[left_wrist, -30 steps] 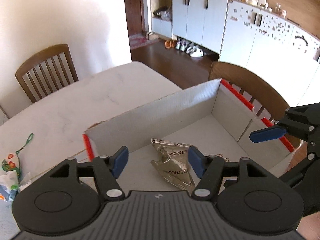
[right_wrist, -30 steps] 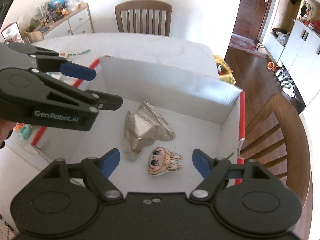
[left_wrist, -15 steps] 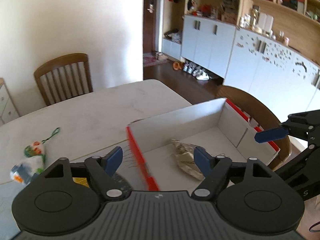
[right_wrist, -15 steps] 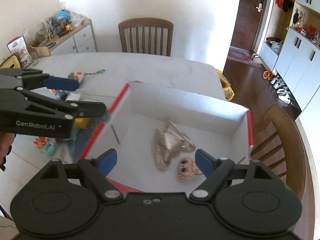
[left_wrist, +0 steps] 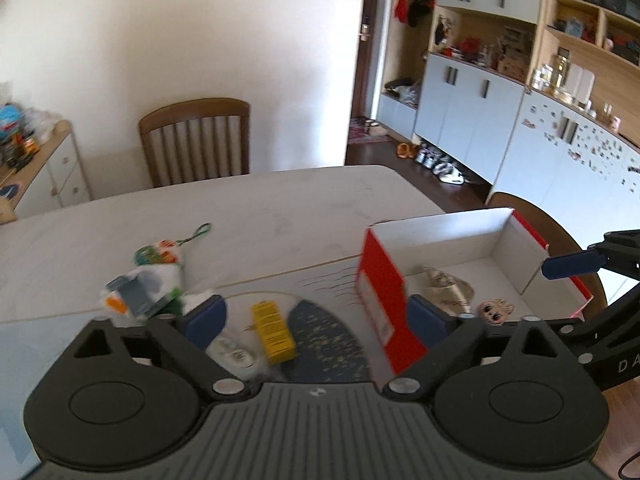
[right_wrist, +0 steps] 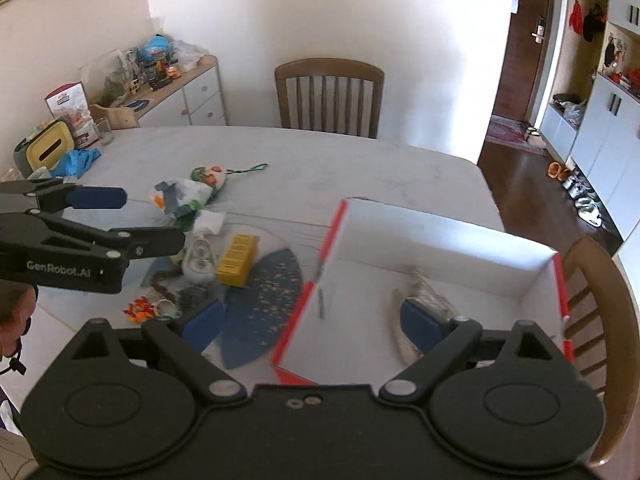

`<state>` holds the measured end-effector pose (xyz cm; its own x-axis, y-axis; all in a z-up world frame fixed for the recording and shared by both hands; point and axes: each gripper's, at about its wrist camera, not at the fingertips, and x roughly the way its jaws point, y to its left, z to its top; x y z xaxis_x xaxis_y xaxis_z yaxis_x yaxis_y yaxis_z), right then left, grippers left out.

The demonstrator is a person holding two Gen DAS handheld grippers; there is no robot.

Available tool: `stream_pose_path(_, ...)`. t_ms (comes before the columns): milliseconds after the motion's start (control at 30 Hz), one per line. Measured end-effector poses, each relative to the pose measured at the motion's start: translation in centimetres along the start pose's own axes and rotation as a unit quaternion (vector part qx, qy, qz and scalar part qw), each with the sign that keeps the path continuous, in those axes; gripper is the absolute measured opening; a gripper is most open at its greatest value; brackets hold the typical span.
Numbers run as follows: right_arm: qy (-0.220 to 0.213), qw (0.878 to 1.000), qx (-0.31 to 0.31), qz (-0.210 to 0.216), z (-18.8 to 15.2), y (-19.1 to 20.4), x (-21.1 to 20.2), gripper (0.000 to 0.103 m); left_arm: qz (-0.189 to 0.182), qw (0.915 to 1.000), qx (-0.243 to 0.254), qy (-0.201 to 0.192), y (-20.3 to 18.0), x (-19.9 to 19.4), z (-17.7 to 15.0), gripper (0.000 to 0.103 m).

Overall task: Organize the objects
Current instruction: 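Move both tools back over the pile of items on the table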

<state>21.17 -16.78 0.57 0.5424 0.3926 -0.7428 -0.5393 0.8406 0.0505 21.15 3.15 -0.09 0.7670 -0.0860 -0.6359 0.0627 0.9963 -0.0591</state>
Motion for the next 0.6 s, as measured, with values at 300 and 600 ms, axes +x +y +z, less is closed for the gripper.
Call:
stream_pose_path(300,0.003,1.000,-0.009,0.005,0.6,4.1,1.3,0.097,0.018,0.9996,-0.022,0.000,4.7,-1.6,-2.2,0.103)
stream_pose_path(600,0.002,1.000,-0.011,0.010,0.3,7.3,2.8,0.097,0.006,0.9985,-0.051,0.020,9.1,-1.8,-4.8,0.103)
